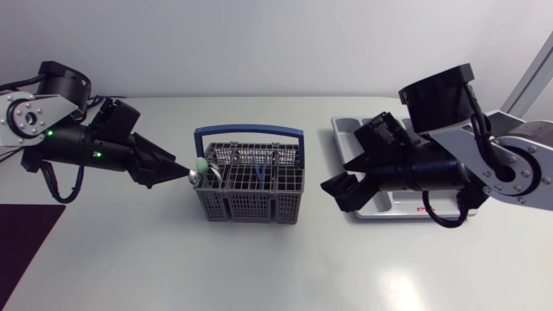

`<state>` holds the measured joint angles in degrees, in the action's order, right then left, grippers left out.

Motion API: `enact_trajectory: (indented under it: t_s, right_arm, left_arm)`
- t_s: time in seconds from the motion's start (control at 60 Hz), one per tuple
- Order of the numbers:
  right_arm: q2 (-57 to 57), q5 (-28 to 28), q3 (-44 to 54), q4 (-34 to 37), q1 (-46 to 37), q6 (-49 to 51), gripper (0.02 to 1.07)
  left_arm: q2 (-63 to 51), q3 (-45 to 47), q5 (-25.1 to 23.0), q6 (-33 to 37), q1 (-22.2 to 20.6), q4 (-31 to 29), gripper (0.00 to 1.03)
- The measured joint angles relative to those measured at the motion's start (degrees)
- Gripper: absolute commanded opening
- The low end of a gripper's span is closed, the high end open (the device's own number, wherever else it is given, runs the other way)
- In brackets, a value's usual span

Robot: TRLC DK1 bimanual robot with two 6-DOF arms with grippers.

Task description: Unload the cutlery basket into the drawer organizer.

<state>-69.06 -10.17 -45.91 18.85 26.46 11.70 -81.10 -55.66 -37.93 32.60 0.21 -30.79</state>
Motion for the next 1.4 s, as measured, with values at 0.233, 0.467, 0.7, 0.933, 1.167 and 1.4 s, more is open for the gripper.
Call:
enact_trajectory:
  t_s: [0.233, 0.467, 0.7, 0.933, 1.167, 1.4]
  right_arm:
    - [1.2, 0.2, 0.0, 2.4, 0.9, -1.1, 0.95]
    - [1.5, 0.4, 0.0, 2.4, 0.9, -1.1, 0.95]
    - [1.5, 0.4, 0.0, 2.4, 0.9, -1.1, 0.95]
    - [1.7, 0.4, 0.2, 2.4, 0.9, -1.0, 0.95]
    - [2.4, 0.4, 1.3, 2.4, 0.9, -1.0, 0.95]
    - [2.6, 0.4, 2.3, 2.4, 0.9, -1.0, 0.95]
  left_arm:
    - [-4.8, -3.7, 2.1, -3.1, -0.7, -4.5, 0.86]
    - [-4.9, -5.8, 2.8, -4.8, -4.1, -8.7, 0.70]
    - [-5.1, -6.0, 4.3, -7.4, -6.2, -9.3, 0.45]
    - [-7.6, -6.8, 5.5, -9.1, -6.8, -9.9, 0.30]
    - [-7.8, -6.9, 5.9, -9.1, -7.8, -9.9, 0.18]
    - [-7.8, -6.9, 6.6, -9.3, -9.0, -9.6, 0.12]
